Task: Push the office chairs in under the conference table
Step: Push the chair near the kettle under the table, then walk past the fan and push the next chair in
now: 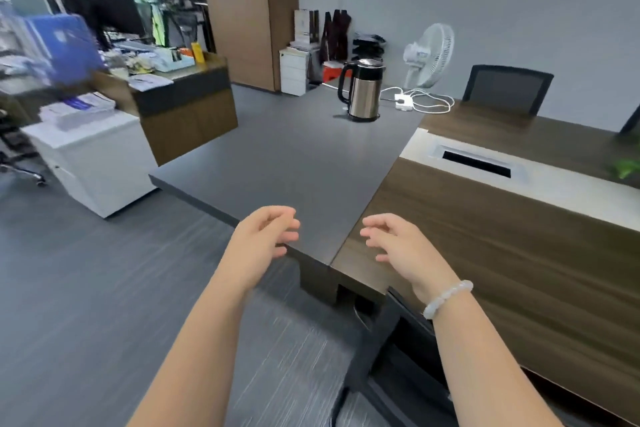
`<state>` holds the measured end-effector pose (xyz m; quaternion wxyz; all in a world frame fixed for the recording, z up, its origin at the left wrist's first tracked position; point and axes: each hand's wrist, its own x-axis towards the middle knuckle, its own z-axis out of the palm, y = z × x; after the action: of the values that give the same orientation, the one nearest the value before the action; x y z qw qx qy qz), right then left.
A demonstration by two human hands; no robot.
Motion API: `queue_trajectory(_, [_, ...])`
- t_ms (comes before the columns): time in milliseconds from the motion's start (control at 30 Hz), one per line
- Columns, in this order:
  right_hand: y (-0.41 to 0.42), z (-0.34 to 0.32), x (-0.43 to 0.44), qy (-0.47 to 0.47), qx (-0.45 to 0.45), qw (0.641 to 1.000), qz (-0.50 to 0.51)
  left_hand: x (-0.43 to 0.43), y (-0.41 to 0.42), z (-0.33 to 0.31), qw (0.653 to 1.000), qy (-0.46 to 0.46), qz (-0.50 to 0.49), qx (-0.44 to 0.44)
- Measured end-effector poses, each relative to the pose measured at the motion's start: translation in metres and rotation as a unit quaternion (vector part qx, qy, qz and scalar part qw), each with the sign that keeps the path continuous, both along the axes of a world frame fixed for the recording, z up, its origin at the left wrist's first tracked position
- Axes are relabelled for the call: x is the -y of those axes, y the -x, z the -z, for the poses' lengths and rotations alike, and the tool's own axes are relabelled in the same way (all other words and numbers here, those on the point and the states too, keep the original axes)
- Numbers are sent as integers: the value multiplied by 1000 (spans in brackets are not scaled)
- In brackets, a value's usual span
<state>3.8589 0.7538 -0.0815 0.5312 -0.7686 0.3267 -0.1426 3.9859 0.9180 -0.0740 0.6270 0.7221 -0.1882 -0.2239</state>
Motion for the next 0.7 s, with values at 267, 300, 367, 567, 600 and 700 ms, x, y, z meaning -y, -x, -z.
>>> queue_trajectory(267, [-222,-17,-59,-178,151,972,20,-77,-200,-13,978,97,-178,-45])
queue_trajectory(300, [-250,-20,-67,-192,161,968,19,-85,-226,-18,978,94,-179,-48])
queue_trajectory(367, [-308,-22,-83,-229,184,956,20,-103,-282,-25,979,80,-182,-38])
queue_trajectory(567, [-423,-9,-103,-262,153,953,1,-131,-397,-23,982,45,-180,-32])
queue_trajectory(600, [-444,-5,-103,-259,143,955,-3,-132,-416,-18,983,35,-178,-35])
queue_trajectory(700, [-509,8,-94,-230,115,966,7,-132,-477,-2,984,0,-175,-37])
